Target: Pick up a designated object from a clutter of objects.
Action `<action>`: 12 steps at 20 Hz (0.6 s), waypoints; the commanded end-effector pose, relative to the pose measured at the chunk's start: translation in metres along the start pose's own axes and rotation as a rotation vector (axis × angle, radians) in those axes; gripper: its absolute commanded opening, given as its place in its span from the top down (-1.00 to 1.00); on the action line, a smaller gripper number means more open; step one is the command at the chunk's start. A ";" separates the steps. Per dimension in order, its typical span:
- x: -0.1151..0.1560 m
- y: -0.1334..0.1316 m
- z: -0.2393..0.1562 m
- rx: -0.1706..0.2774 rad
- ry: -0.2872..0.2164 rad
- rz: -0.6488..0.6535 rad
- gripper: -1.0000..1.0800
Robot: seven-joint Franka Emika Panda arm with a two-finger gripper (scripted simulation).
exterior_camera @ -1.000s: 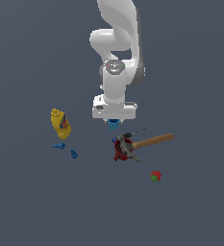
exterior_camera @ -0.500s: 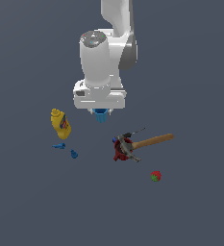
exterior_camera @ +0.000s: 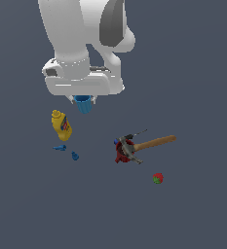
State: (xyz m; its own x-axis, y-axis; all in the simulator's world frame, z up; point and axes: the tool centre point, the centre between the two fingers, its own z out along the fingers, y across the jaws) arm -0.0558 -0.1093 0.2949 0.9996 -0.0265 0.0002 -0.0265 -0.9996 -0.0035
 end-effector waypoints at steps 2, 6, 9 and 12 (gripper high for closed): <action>0.008 0.022 -0.032 -0.001 0.000 0.000 1.00; 0.017 0.043 -0.064 -0.002 0.000 0.000 1.00; 0.024 0.057 -0.084 -0.002 0.000 0.000 1.00; 0.029 0.067 -0.099 -0.003 0.000 0.000 1.00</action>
State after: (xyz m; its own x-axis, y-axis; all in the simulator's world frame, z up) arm -0.0311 -0.1720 0.3854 0.9996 -0.0271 0.0000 -0.0271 -0.9996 -0.0008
